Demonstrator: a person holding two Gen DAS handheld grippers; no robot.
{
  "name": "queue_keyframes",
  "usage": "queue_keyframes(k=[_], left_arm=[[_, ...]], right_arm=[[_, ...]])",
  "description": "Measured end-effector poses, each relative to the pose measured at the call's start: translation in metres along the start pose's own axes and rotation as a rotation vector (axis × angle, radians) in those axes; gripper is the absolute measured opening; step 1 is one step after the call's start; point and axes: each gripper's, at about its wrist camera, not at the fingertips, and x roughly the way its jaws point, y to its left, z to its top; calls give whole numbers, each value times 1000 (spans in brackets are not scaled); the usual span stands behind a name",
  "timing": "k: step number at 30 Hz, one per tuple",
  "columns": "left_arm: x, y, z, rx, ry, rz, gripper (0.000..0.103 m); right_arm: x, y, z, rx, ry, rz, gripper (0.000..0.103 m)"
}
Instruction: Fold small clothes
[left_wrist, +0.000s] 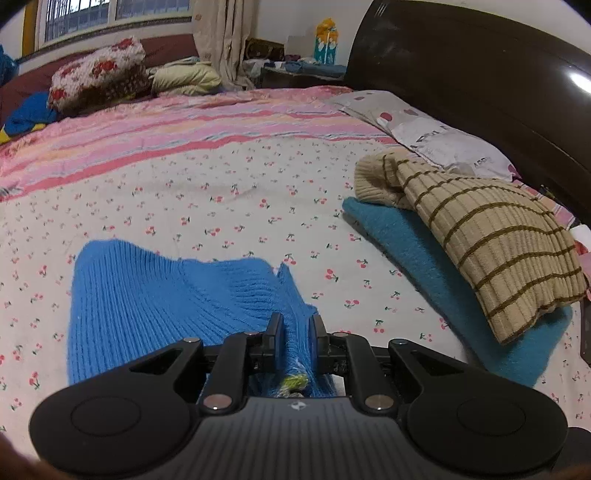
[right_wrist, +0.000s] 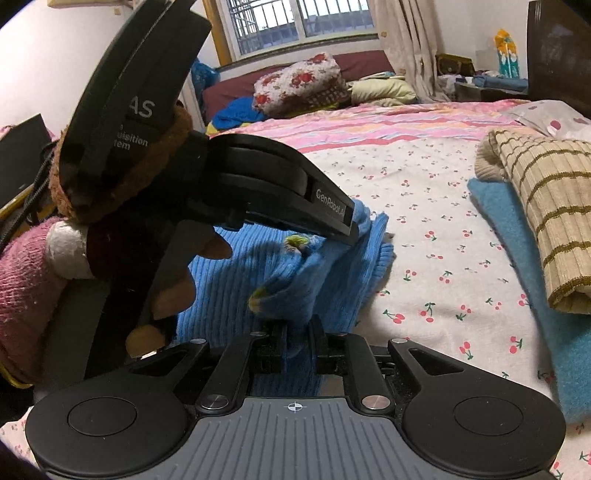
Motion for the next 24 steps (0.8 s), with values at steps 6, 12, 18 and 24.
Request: queue_keyframes(k=[6, 12, 18, 24], left_arm=[[-16, 0, 0, 31, -25, 32, 19], [-32, 8, -7, 27, -36, 67, 19], [-47, 20, -21, 17, -35, 97, 20], [-63, 34, -44, -5, -25, 107, 20]], right_arm=[[1, -5, -1, 22, 15, -8, 15], [-5, -9, 3, 55, -1, -8, 15], [-9, -7, 2, 55, 11, -34, 15], [-21, -10, 5, 88, -22, -48, 15]])
